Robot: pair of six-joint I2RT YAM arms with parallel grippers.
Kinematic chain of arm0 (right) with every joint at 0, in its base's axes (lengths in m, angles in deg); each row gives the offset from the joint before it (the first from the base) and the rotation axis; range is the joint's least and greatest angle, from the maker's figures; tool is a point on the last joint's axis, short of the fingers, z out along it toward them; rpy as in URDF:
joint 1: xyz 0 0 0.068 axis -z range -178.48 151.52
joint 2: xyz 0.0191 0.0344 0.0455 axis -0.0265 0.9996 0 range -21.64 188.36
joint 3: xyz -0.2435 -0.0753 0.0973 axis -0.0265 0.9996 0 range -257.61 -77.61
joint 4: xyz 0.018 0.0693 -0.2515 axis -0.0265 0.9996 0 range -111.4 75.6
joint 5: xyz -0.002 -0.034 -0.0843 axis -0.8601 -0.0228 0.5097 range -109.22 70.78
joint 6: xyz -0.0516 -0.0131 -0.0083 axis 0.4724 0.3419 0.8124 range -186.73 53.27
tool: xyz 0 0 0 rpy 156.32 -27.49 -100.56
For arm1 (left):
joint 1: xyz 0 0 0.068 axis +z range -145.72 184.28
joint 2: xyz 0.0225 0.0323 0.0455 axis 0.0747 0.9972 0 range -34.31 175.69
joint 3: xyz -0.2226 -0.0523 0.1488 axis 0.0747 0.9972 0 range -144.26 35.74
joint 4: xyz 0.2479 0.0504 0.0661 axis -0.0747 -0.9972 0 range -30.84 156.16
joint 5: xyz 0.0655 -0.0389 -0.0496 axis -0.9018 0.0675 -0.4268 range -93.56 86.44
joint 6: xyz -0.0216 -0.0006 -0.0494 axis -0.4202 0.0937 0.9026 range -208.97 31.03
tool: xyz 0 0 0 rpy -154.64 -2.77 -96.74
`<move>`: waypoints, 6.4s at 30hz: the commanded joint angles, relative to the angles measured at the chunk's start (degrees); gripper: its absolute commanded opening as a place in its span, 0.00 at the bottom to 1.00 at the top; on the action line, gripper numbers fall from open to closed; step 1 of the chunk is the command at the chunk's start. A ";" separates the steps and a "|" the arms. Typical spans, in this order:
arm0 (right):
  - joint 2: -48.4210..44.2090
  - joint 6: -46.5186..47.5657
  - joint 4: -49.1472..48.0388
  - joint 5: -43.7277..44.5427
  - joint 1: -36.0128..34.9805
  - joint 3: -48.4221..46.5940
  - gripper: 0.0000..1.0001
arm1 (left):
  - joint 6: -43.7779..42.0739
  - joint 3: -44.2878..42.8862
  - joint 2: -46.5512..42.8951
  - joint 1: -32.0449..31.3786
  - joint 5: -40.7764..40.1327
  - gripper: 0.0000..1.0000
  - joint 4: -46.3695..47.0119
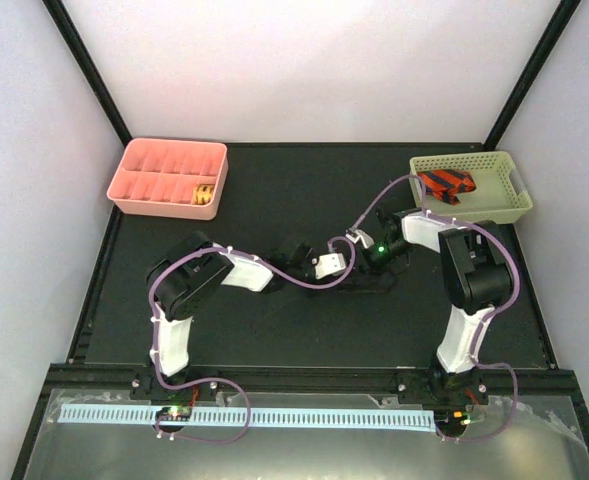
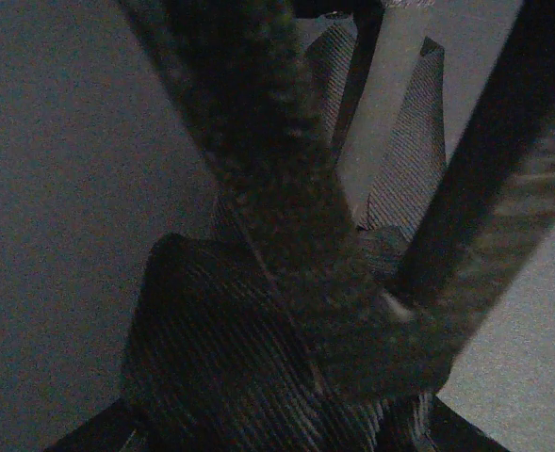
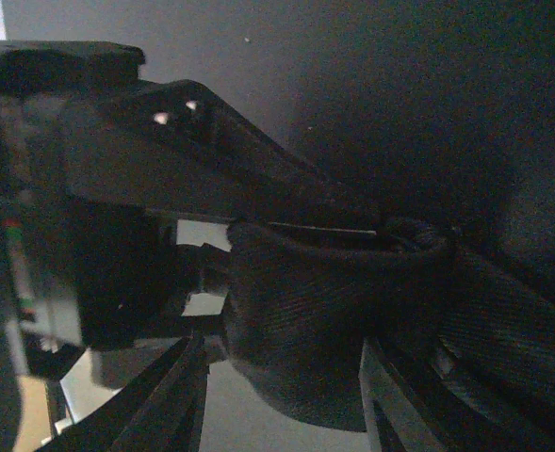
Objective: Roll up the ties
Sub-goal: Roll the tie at the center of the board.
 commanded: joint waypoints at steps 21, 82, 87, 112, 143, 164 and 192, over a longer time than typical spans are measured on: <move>0.81 1.50 0.52 4.22 4.01 4.78 0.02 | -1.42 4.76 -5.16 1.55 4.98 0.99 5.33; 12.08 5.36 11.77 -3.87 -0.77 -11.61 0.02 | -8.21 -1.48 1.94 3.38 4.51 0.98 -2.87; 11.34 5.98 12.76 -5.93 -0.78 -11.48 0.02 | -8.21 -2.01 2.59 3.48 4.16 0.79 -4.49; 17.52 3.15 9.89 0.63 1.44 -7.73 0.02 | -2.67 6.89 -4.33 7.25 11.00 0.86 9.22; 19.74 3.83 13.34 1.83 2.47 -10.31 0.02 | -13.85 0.57 -1.22 1.17 7.45 0.92 4.02; 16.42 7.65 15.34 -3.06 2.50 -10.25 0.17 | -15.12 -2.52 1.35 2.19 3.07 0.43 -7.11; 12.09 -1.15 2.51 6.15 6.06 -5.77 0.20 | -5.48 -6.72 2.40 5.30 9.71 0.42 -12.52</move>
